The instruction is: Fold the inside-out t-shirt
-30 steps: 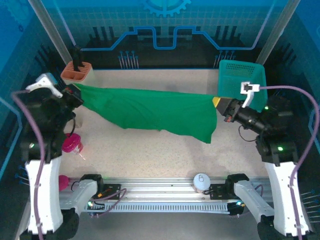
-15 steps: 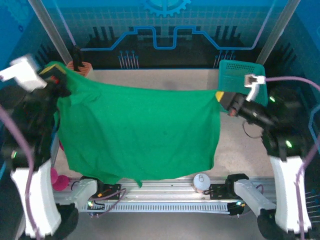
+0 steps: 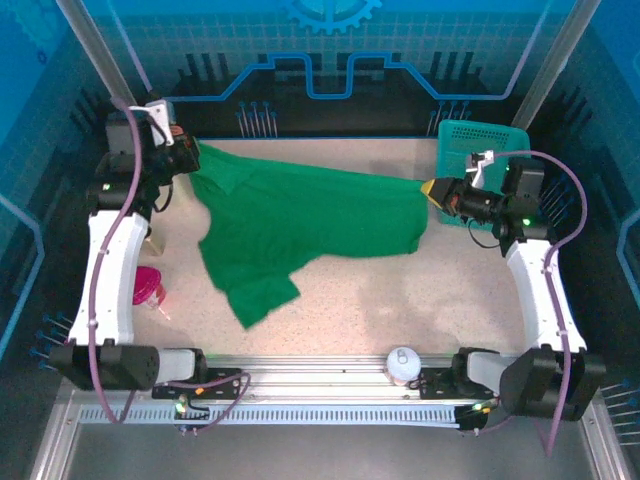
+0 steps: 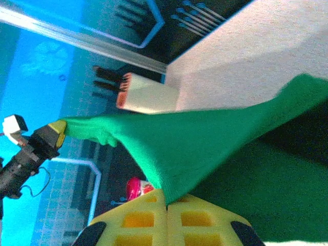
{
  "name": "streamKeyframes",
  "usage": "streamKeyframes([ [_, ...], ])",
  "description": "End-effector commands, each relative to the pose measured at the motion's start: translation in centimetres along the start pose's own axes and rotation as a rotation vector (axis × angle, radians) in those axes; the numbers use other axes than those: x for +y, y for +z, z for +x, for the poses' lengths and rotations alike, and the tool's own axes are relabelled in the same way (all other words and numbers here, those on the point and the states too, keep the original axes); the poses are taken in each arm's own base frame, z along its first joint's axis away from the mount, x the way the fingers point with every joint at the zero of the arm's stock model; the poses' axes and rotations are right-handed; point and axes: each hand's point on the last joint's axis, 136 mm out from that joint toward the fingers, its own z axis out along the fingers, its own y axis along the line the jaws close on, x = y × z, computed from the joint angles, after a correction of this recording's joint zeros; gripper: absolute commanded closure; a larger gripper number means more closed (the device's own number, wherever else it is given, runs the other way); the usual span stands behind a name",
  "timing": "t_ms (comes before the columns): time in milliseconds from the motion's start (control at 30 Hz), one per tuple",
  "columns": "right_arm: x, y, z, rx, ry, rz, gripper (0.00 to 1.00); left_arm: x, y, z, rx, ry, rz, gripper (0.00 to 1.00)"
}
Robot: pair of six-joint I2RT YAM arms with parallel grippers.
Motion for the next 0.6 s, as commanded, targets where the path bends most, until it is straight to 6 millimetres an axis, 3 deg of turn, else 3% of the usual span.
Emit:
streamKeyframes([
  [0,0.3,-0.1,2.6,0.058,-0.038,-0.081,0.92,-1.6,-1.7,0.6,-0.025,0.021,0.098,1.00],
  [100,-1.1,0.5,5.1,0.093,-0.040,-0.085,0.92,-1.9,-0.8,3.7,0.025,-0.027,0.146,1.00],
  [200,-4.2,1.8,8.6,0.162,-0.019,-0.029,0.91,-1.8,0.7,7.7,0.109,-0.061,0.158,1.00],
  [300,-5.1,3.1,11.4,0.220,-0.024,-0.043,0.87,-1.1,1.9,11.2,0.189,-0.099,0.141,1.00],
  [400,-5.6,4.4,12.8,0.239,-0.014,-0.068,0.80,-0.7,2.4,12.9,0.223,-0.123,0.138,1.00],
  [567,-6.2,6.1,13.5,0.274,0.037,-0.103,0.72,-0.3,2.3,13.5,0.231,-0.118,0.122,1.00],
])
